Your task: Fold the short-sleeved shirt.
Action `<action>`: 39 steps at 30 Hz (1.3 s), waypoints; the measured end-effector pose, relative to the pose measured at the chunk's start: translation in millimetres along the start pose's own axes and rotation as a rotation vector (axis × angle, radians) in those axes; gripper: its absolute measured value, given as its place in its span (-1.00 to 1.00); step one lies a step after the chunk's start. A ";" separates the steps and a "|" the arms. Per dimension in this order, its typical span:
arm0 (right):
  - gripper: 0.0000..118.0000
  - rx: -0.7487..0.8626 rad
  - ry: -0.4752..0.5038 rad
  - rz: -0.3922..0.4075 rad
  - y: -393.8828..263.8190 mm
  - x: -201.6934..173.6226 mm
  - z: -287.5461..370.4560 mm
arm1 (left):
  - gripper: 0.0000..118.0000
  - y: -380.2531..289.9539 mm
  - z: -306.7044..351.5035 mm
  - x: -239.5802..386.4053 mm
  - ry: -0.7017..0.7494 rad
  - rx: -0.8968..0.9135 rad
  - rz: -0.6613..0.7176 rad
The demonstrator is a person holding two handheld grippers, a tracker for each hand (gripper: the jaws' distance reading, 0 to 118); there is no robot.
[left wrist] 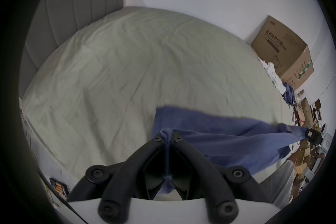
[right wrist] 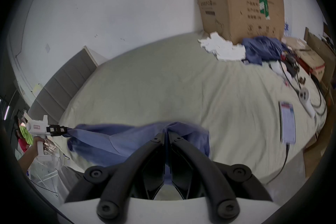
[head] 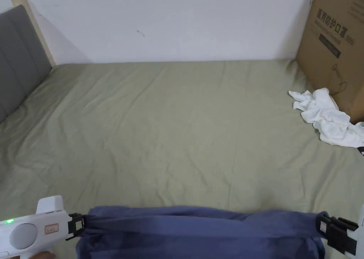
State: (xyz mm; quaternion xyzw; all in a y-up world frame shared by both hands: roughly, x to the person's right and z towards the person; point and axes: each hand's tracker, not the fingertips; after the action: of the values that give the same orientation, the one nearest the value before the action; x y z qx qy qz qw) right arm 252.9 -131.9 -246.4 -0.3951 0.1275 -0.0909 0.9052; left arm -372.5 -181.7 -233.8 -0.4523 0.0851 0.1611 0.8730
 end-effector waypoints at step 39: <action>0.15 0.675 -0.238 0.240 80.1 -151.4 63.6 | -0.28 37.2 153.5 136.9 -0.028 0.891 -0.166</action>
State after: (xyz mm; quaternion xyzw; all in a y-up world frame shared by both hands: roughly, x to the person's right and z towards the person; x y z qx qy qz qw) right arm 133.4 6.1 -239.7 -0.0647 0.0295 0.0252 0.9972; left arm -257.5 -8.2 -214.0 -0.0355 0.0975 0.0442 0.9936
